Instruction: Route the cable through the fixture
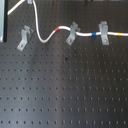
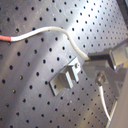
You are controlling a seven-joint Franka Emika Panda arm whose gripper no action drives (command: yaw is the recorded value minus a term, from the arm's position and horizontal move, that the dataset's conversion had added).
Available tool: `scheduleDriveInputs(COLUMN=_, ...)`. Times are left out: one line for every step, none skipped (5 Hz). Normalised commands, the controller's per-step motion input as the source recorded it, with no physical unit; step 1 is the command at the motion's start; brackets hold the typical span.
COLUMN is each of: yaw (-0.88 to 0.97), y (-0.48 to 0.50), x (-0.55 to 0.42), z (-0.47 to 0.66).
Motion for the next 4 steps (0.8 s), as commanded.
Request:
scheduleDriveInputs(yaw=0.00, y=0.051, x=-0.429, z=0.56)
scheduleDriveInputs(yaw=0.11, y=0.059, x=-0.412, z=0.46)
scheduleDriveInputs(yaw=0.05, y=0.124, x=-0.329, z=0.27)
scheduleDriveInputs(yaw=0.14, y=0.249, x=-0.289, z=0.26)
